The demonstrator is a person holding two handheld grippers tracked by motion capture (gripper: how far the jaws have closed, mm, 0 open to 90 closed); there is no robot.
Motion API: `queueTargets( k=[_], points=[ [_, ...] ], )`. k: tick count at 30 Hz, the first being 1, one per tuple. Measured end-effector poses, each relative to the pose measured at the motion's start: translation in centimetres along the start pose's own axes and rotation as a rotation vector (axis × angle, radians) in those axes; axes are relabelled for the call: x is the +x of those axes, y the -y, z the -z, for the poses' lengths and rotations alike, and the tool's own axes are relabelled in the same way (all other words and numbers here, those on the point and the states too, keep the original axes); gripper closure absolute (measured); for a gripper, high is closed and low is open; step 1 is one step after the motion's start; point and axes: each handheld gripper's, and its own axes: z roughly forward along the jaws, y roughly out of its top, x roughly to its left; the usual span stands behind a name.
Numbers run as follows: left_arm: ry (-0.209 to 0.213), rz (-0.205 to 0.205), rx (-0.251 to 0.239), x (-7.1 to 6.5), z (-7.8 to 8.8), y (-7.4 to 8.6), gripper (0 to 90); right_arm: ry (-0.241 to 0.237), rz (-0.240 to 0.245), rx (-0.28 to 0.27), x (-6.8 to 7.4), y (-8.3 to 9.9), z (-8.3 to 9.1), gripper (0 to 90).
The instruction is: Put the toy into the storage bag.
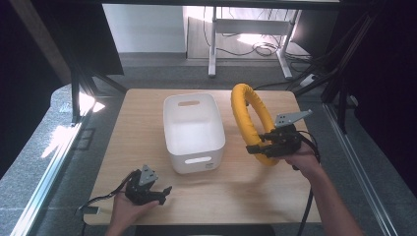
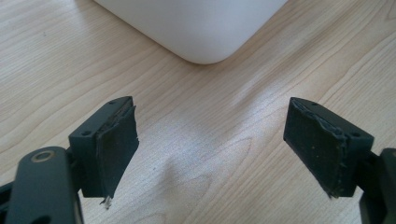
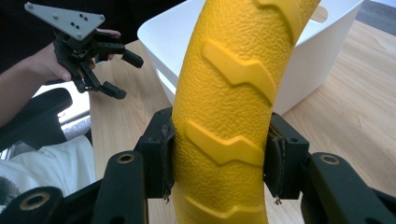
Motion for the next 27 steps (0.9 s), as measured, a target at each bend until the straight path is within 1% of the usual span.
queueTargets(
  k=[5,15,21,27],
  points=[
    [0.001,0.004,-0.005,0.0,0.0,0.0,17.8,-0.002,0.002,-0.023,0.1,-0.3,0.3,51.3],
    [-0.001,0.004,-0.005,0.0,0.0,0.0,17.7,0.005,0.014,-0.035,0.3,-1.0,0.7,51.3],
    [0.001,0.003,-0.005,0.0,0.0,0.0,17.8,-0.001,0.033,-0.05,0.7,-1.8,0.8,51.3],
    [0.0,0.003,-0.005,0.0,0.0,0.0,17.8,-0.005,0.039,-0.059,0.9,-2.3,0.9,51.3]
  ],
)
